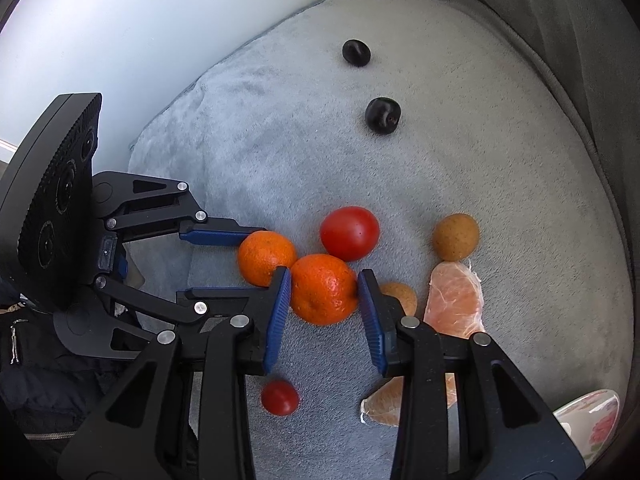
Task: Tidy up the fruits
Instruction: 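Grasp a mandarin with the left tool while the right tool grasps another mandarin, then carry both mandarins into the floral bowl with the left and right tools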
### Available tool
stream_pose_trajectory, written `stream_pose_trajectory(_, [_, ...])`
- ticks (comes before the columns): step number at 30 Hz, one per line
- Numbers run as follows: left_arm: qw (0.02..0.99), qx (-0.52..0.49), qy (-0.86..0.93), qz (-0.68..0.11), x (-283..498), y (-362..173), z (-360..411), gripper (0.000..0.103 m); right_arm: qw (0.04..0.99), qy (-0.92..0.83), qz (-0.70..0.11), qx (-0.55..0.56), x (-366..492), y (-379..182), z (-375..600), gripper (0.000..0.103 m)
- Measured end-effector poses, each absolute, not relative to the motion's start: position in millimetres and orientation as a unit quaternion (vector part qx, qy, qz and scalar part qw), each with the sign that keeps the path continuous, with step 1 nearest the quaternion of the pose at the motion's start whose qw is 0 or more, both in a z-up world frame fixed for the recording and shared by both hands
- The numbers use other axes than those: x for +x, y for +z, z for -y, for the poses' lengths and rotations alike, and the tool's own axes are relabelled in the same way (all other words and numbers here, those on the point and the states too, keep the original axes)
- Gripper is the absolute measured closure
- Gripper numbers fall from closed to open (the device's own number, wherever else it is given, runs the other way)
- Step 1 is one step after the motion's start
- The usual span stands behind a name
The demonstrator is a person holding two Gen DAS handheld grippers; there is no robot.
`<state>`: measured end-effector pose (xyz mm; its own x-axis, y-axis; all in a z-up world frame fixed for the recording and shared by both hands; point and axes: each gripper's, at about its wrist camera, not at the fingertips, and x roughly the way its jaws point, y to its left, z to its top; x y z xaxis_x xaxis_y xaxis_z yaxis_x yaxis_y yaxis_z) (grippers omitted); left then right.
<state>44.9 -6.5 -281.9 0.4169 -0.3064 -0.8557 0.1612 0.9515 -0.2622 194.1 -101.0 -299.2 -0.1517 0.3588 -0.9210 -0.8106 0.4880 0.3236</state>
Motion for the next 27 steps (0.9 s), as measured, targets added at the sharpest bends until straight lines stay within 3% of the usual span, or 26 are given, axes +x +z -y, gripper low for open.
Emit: stream_pose_trajectory(27, [0.854, -0.08, -0.129, -0.497, 35, -249, -7, 0.071, 0.686, 0.448, -0.552, -0.156, 200, -255, 137, 0.069])
